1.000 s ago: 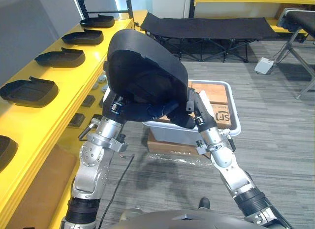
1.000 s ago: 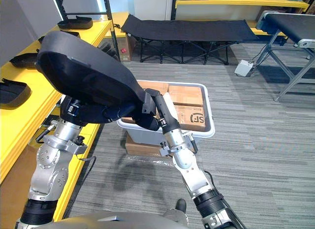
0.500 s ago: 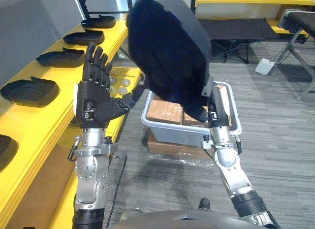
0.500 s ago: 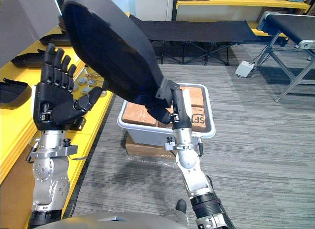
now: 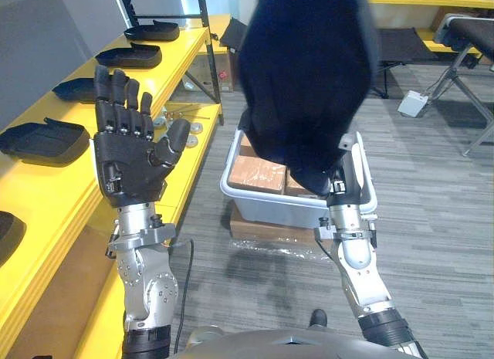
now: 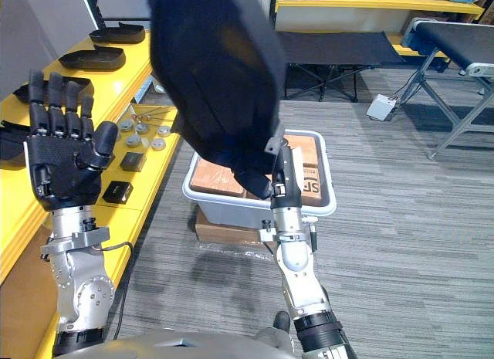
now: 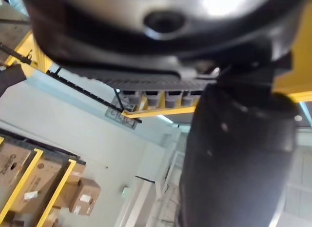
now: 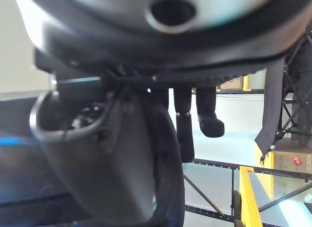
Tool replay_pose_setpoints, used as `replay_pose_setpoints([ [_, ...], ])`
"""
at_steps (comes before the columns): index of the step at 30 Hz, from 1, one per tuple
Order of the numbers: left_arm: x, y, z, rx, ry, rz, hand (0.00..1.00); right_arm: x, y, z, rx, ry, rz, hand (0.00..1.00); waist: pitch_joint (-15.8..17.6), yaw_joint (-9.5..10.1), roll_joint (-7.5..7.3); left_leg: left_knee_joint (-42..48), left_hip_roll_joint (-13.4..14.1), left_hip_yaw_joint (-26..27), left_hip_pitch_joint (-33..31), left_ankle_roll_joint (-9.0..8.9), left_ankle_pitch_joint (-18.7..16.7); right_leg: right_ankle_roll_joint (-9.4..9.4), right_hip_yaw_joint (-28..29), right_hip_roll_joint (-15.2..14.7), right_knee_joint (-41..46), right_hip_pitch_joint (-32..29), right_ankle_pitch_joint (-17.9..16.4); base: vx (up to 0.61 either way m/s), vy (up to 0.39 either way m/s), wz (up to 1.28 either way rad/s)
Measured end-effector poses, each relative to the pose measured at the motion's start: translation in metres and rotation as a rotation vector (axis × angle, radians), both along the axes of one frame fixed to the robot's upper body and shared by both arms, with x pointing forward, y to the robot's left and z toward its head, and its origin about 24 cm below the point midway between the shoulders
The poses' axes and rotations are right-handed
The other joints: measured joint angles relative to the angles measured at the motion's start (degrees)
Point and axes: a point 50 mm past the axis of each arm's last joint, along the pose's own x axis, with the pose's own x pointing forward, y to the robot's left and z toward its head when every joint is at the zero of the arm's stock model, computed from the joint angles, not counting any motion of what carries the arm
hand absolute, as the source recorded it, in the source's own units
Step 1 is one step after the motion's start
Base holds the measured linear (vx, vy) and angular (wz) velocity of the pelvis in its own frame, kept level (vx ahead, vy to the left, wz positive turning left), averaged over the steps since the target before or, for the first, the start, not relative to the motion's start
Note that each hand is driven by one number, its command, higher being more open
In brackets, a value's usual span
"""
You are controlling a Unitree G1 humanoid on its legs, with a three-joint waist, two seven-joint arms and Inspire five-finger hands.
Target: Walk over and take three plastic housings, then place them on the shelf
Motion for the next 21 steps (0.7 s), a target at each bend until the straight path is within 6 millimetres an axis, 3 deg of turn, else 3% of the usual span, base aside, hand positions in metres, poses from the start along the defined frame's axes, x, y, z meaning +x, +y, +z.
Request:
replay_pose_setpoints([
  [11,0.008,-0.023,-0.013,0.136,0.036,-0.246,1.0,0.001,-0.003,-0.001,0.215,0.029,0.063,0.0,0.1,-0.16,0.19,-0.2,0.0,0.8,0.6,0.01,0.0,0.0,0.6,0.0,0.0,-0.1,0.0,0.0,0.001,-0.02],
  [21,0.008,-0.027,-0.015,0.222,0.05,-0.272,1.0,0.002,-0.001,-0.002,0.259,0.037,0.145,0.0,0.1,-0.18,0.22,-0.2,0.0,0.9,0.5,0.01,0.0,0.01,0.6,0.0,0.0,-0.3,0.0,0.0,0.003,-0.01],
])
